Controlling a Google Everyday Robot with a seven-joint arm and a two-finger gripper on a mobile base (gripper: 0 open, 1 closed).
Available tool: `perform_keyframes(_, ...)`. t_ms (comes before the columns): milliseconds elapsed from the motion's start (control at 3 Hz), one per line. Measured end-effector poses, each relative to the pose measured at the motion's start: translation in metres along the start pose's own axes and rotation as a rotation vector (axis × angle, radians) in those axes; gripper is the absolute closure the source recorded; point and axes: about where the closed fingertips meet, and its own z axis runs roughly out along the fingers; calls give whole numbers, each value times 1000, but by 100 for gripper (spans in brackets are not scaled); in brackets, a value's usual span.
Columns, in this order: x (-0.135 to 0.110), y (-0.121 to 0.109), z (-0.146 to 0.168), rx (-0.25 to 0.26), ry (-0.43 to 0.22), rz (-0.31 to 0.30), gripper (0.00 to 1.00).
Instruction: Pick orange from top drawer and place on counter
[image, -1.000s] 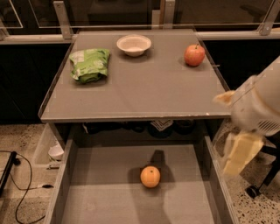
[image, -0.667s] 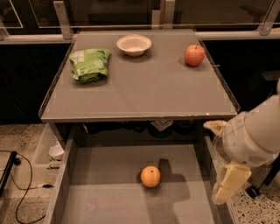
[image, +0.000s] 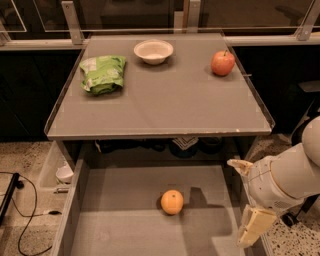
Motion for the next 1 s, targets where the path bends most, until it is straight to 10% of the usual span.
perform_keyframes(1000,-18,-27,101,96,-237,-72,0)
